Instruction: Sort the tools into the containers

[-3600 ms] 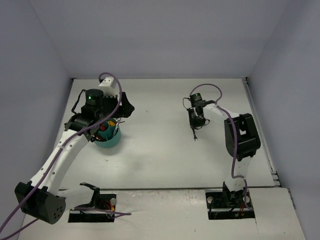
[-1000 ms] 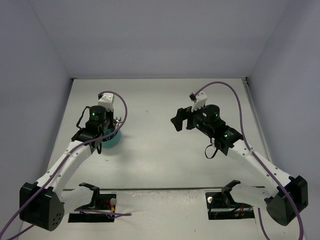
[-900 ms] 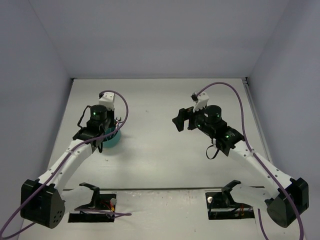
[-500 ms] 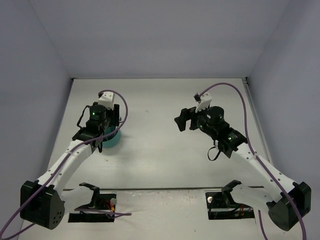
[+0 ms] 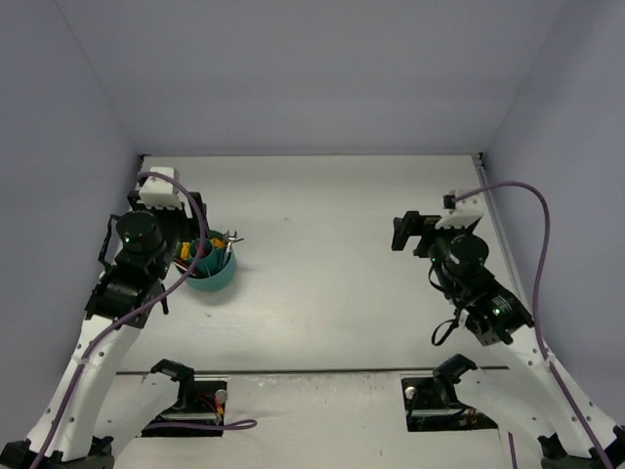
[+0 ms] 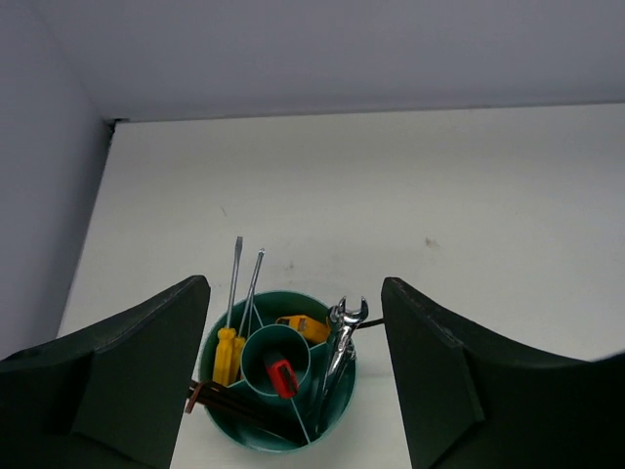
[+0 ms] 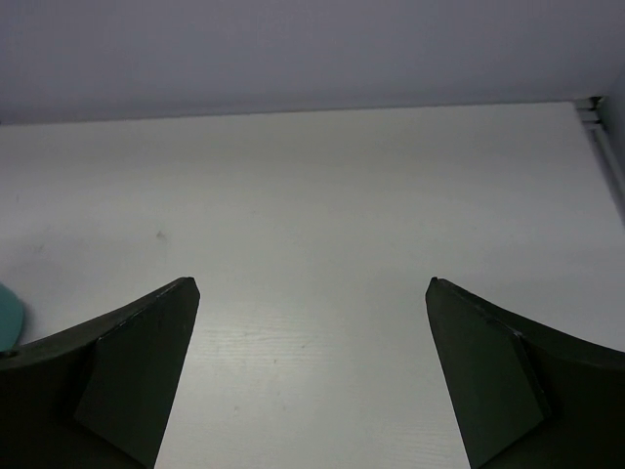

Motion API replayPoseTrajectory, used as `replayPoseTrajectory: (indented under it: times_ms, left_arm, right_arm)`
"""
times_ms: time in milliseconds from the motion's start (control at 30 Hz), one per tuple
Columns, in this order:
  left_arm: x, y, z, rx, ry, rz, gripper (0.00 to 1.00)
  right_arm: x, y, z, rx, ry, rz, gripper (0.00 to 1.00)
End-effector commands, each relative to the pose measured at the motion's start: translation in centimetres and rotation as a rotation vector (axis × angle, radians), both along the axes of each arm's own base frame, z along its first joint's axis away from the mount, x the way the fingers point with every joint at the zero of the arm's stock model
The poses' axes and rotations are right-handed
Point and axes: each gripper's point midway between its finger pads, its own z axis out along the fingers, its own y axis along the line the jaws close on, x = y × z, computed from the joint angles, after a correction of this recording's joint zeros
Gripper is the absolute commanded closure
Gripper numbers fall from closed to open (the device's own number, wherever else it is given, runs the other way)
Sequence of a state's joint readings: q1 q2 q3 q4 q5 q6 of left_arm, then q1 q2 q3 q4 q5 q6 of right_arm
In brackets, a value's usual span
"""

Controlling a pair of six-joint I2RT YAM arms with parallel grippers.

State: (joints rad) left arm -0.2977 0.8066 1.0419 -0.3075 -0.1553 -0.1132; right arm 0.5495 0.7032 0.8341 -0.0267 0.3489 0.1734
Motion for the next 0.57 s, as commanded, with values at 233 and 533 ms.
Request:
replayPoseTrajectory:
  times_ms: [233, 533]
  left_arm:
    - [-4.5, 3.9, 3.2, 0.028, -0.068, 0.125, 0.26]
    - [-5.0, 4.2, 2.5, 0.023, -0.06, 0.136, 0.25]
  right_arm:
    - [-1.9, -4.9, 6.0, 0.043, -0.17, -0.192, 0.0]
    - [-1.6, -4.7, 5.9, 0.033, -0.161, -0.19, 0.0]
